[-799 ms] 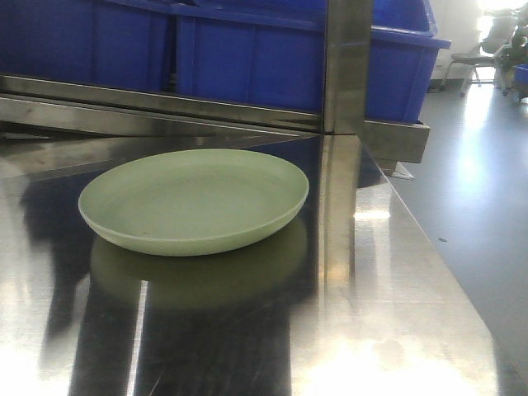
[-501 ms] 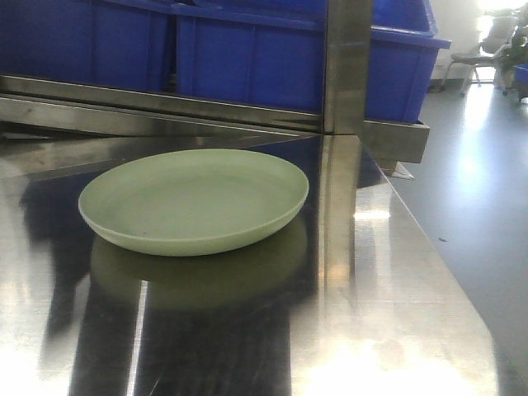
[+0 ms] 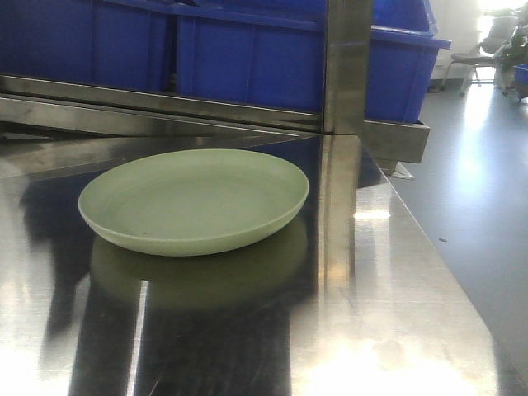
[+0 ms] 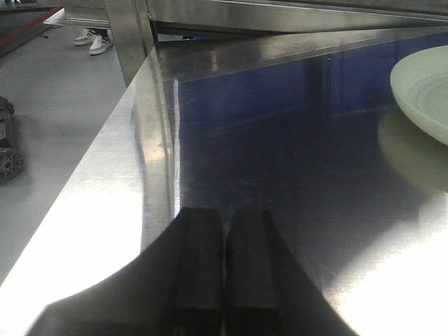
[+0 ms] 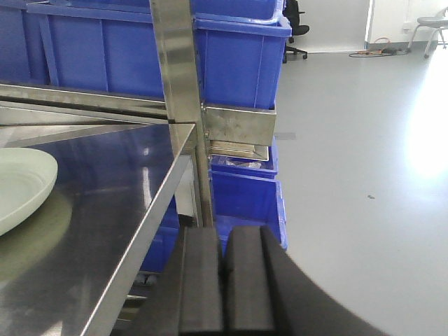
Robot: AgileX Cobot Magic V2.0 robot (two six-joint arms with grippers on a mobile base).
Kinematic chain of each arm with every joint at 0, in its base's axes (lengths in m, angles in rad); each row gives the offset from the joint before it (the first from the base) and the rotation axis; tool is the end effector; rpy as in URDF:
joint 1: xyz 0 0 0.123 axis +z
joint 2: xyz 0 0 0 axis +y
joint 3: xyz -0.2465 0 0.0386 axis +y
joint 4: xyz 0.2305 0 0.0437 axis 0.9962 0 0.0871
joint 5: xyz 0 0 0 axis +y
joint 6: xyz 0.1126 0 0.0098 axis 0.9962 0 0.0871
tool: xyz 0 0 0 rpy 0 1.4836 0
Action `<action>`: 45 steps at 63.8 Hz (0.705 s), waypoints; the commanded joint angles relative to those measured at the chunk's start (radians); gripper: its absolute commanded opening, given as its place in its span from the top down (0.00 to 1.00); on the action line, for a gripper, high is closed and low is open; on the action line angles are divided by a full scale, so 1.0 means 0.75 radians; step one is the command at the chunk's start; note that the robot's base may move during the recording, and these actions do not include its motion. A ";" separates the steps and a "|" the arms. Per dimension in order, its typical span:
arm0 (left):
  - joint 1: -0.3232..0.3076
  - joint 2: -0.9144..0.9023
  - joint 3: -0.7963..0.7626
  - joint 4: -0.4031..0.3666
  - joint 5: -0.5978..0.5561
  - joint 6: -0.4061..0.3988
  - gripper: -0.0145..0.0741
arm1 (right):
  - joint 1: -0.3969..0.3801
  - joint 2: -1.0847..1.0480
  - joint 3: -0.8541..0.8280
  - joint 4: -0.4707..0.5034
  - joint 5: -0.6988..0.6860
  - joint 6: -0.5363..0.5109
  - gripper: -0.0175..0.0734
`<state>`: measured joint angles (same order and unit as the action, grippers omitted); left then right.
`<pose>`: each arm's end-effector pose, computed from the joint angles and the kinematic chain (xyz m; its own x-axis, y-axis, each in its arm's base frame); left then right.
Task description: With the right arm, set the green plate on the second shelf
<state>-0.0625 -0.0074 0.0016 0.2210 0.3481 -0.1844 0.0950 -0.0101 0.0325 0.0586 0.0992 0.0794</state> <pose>0.0931 0.0027 0.1772 -0.2445 0.0390 -0.9689 -0.0043 0.9991 0.0413 0.0970 0.0099 0.1937 -0.0476 0.1334 -0.9899 -0.0950 0.9860 0.1374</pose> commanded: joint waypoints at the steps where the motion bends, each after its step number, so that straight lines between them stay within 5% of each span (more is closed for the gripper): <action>1: -0.003 -0.026 0.056 0.005 -0.084 -0.006 0.70 | 0.000 -0.025 -0.010 -0.013 -0.124 -0.008 0.75; 45: -0.003 -0.026 0.056 0.005 -0.084 -0.006 0.70 | -0.002 -0.025 -0.010 -0.015 -0.132 -0.008 0.75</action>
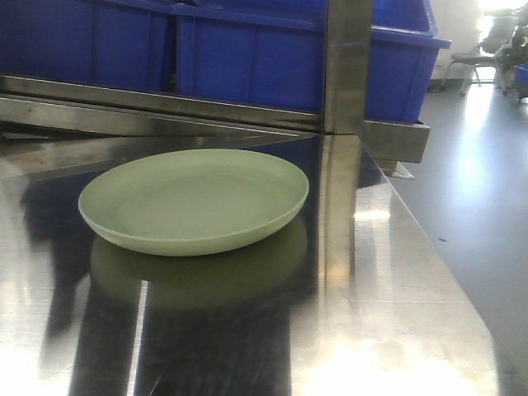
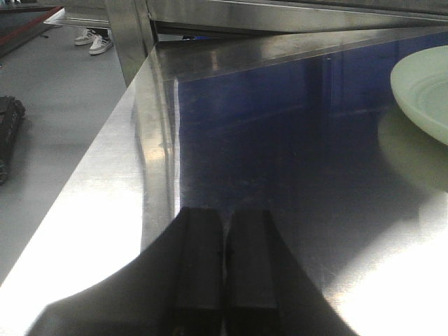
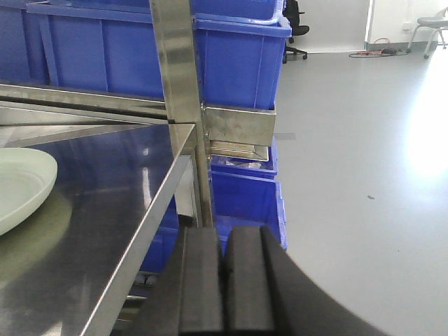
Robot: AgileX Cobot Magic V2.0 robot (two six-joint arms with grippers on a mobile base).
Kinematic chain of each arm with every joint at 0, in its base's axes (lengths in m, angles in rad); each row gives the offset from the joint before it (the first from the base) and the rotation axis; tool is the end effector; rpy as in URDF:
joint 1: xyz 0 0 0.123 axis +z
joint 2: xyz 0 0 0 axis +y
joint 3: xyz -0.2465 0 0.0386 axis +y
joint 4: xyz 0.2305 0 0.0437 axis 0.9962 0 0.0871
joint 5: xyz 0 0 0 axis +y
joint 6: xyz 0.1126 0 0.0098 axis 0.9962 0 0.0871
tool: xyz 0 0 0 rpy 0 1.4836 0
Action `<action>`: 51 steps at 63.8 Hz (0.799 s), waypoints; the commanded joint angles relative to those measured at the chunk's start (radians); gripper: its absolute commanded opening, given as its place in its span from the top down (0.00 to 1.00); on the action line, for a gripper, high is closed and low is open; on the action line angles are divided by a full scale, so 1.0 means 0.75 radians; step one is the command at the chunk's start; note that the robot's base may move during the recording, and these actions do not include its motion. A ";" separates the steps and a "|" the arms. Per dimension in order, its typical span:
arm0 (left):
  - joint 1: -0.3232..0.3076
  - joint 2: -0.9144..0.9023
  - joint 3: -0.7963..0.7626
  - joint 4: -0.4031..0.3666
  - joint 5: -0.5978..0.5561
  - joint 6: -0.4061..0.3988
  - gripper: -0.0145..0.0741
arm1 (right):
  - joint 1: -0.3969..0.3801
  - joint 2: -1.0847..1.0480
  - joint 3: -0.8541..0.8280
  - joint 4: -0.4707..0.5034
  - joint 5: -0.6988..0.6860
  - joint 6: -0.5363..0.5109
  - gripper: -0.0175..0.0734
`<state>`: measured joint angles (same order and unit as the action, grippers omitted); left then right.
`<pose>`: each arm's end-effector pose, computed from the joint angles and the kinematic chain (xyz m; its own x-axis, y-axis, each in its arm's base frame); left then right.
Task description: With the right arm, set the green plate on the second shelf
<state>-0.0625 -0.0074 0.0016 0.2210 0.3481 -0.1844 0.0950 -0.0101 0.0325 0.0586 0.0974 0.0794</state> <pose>0.0931 0.0027 0.1772 -0.2445 0.0390 -0.9689 -0.0043 0.9991 0.0413 0.0970 0.0099 0.1939 -0.0458 0.1335 -0.9900 -0.0951 0.9859 0.1374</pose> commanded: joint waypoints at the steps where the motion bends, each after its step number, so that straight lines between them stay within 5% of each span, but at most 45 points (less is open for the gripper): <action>1: -0.003 -0.026 0.056 0.005 -0.084 -0.006 0.70 | -0.002 -0.025 -0.010 -0.015 -0.130 -0.008 0.75; 51: -0.003 -0.026 0.056 0.005 -0.084 -0.006 0.70 | -0.002 0.005 -0.010 -0.015 -0.202 -0.008 0.75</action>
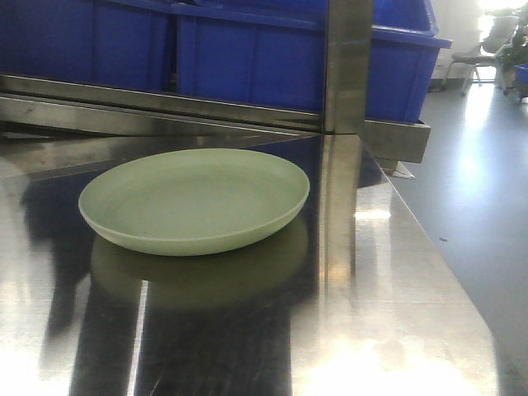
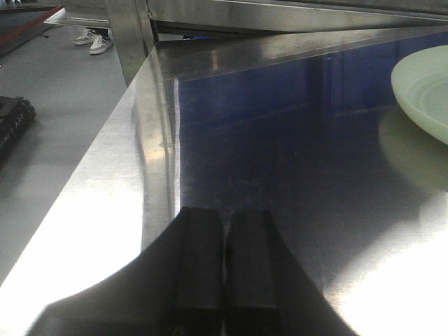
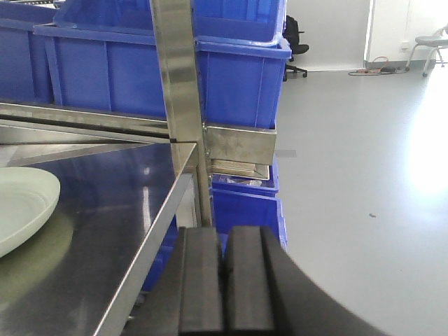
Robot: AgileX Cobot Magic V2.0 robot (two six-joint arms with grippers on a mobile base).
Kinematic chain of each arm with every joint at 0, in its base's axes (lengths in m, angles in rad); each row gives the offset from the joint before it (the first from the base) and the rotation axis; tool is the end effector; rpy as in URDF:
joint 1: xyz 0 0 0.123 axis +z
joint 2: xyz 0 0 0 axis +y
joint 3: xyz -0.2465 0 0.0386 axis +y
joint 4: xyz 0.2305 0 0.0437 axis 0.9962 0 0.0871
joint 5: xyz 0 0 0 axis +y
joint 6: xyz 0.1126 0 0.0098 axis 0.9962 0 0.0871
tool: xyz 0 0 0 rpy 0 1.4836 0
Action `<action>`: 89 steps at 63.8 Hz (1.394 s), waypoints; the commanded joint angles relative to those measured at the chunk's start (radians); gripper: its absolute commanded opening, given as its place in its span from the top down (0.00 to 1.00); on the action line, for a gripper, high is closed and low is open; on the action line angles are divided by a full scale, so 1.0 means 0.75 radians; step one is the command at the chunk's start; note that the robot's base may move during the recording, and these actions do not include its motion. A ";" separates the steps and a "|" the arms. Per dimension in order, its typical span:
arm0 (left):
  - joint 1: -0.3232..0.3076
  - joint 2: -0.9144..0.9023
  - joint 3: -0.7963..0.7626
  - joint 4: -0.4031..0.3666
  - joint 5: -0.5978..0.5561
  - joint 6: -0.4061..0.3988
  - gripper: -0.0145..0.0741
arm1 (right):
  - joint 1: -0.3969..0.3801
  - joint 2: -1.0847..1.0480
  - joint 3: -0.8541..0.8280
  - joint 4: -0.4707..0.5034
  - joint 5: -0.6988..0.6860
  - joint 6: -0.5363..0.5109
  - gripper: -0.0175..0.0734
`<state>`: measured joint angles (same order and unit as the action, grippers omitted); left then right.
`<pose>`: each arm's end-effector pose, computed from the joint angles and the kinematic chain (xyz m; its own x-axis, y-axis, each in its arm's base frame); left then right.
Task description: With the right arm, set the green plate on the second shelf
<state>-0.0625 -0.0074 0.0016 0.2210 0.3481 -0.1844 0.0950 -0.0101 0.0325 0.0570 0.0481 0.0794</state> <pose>0.0931 0.0027 0.1772 -0.2445 0.0390 -0.9689 -0.0043 0.9991 0.0413 0.0971 0.0096 0.1995 0.0033 0.1368 -0.9906 -0.0989 0.9858 0.1358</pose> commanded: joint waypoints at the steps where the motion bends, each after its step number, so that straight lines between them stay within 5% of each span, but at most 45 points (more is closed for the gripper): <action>1: -0.003 -0.026 0.056 0.005 -0.084 -0.006 0.70 | -0.002 0.013 -0.010 -0.013 -0.137 -0.008 0.75; 24: -0.003 -0.026 0.056 0.005 -0.084 -0.006 0.70 | -0.002 0.359 -0.132 0.008 -0.128 -0.007 0.75; 44: -0.003 -0.026 0.056 0.005 -0.084 -0.006 0.70 | -0.002 0.601 -0.266 0.409 -0.047 0.063 0.75; 62: -0.003 -0.026 0.056 0.005 -0.084 -0.006 0.70 | -0.002 0.875 -0.486 0.352 -0.003 0.049 0.75; 89: -0.003 -0.026 0.056 0.005 -0.084 -0.006 0.70 | 0.016 1.431 -0.953 0.352 0.486 0.047 0.75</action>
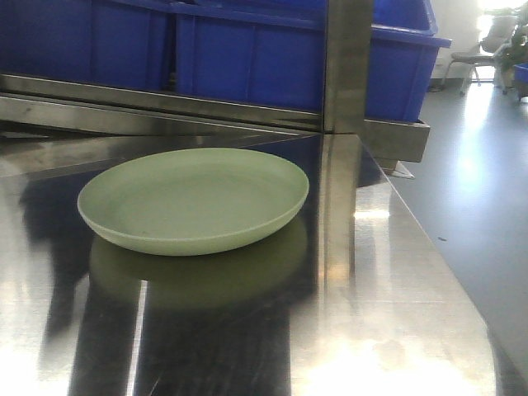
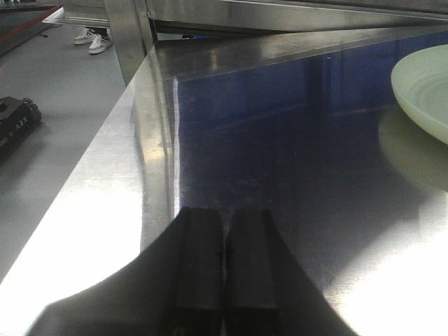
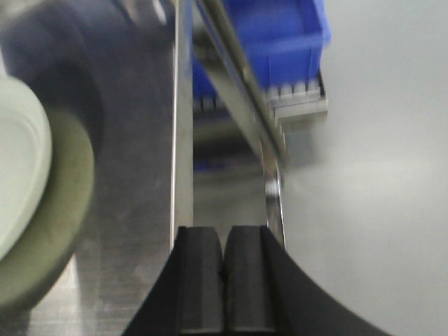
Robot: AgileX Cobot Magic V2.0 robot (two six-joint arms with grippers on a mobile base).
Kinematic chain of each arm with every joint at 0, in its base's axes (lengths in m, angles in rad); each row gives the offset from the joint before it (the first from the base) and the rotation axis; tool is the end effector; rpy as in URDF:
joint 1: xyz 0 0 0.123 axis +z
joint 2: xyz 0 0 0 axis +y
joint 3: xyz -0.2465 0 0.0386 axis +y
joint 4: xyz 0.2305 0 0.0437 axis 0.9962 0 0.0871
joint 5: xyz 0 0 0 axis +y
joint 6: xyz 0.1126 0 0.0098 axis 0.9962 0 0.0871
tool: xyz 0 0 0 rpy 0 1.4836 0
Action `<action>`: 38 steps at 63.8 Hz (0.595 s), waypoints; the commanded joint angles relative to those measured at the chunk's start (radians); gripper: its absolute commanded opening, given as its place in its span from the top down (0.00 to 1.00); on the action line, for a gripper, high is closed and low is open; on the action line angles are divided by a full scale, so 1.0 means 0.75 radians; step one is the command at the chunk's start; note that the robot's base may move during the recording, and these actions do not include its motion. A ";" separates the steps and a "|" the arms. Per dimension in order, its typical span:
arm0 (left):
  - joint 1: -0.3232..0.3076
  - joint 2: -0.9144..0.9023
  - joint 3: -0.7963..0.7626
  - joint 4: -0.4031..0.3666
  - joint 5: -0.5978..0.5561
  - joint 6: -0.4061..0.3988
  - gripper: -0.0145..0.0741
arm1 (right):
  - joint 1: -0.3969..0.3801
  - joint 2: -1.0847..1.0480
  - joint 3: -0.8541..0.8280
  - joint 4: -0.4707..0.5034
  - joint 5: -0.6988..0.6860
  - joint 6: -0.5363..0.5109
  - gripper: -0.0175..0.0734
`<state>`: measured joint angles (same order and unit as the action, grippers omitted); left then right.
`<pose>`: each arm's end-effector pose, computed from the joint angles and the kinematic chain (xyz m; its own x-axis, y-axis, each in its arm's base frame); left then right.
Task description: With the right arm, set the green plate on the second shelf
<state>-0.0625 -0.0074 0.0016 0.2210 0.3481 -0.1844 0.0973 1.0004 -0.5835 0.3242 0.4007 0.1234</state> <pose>0.0931 0.0027 0.1772 -0.2445 0.0390 -0.9689 -0.0043 0.9991 0.0413 0.2104 0.0347 0.2247 -0.6706 0.3442 -0.6571 0.0938 0.9181 0.3852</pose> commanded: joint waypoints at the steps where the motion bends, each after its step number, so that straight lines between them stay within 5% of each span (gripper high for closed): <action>1: -0.003 -0.026 0.056 0.005 -0.084 -0.006 0.70 | 0.022 0.101 -0.147 -0.004 0.024 -0.011 0.75; 31: -0.003 -0.026 0.056 0.005 -0.084 -0.006 0.70 | 0.344 0.513 -0.471 -0.006 -0.029 -0.072 0.75; 38: -0.003 -0.026 0.056 0.005 -0.084 -0.006 0.70 | 0.395 0.593 -0.507 -0.006 -0.027 -0.086 0.64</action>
<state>-0.0625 -0.0074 0.0016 0.2210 0.3481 -0.1844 0.3710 1.4395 -0.9128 0.3177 0.4375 0.0777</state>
